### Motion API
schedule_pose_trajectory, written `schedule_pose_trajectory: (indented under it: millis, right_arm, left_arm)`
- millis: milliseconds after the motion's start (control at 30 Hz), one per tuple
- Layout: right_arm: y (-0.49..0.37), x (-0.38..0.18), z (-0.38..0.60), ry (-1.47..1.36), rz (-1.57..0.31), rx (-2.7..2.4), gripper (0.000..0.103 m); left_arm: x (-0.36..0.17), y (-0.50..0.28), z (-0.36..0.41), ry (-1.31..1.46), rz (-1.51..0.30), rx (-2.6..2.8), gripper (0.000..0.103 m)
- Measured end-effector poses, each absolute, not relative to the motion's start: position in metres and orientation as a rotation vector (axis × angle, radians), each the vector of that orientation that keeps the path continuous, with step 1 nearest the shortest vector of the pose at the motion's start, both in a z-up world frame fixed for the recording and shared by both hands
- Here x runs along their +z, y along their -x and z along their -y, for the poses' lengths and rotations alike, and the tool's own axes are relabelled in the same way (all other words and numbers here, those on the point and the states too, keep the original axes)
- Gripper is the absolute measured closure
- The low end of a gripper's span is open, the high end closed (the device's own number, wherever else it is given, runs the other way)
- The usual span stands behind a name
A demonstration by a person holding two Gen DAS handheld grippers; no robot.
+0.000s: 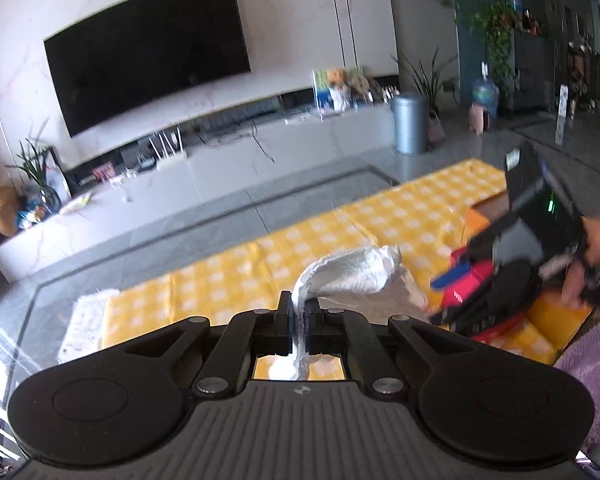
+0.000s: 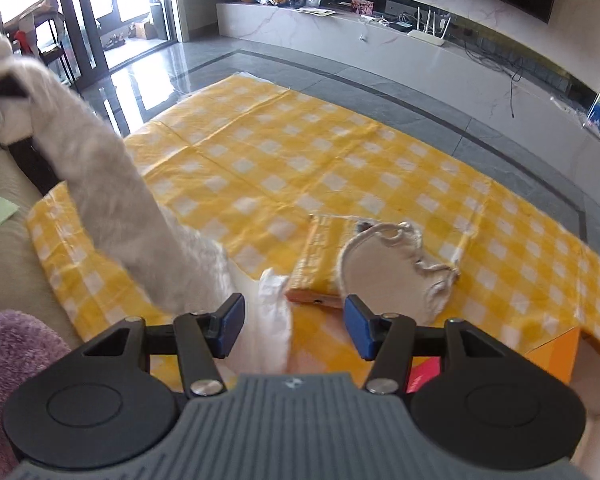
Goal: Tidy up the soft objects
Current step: 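Lift the white cloth off the table with the left gripper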
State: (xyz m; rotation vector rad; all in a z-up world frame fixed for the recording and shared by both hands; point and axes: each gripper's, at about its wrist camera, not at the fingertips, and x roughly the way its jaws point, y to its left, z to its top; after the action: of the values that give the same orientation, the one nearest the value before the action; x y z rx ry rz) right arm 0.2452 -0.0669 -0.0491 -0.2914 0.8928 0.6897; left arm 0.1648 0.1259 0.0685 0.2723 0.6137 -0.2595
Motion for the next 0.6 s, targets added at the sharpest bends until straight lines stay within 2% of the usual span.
schedule_pose_trajectory:
  millis: [100,400,600]
  right_arm:
    - [-0.236,-0.059,0.063,0.233,-0.919,0.702,0.048]
    - [-0.212,-0.108,0.059,0.169,-0.990,0.640,0.048]
    - [-0.218,-0.120,0.062,0.186,-1.021,0.620,0.048]
  left_arm:
    - [0.052,-0.166,-0.124,-0.278,-0.674,-0.289,0.098]
    - [-0.049,-0.192,-0.106,-0.205,-0.843,-0.389,0.098]
    - [-0.106,-0.222,-0.095,-0.241,-0.955,-0.460,0.097]
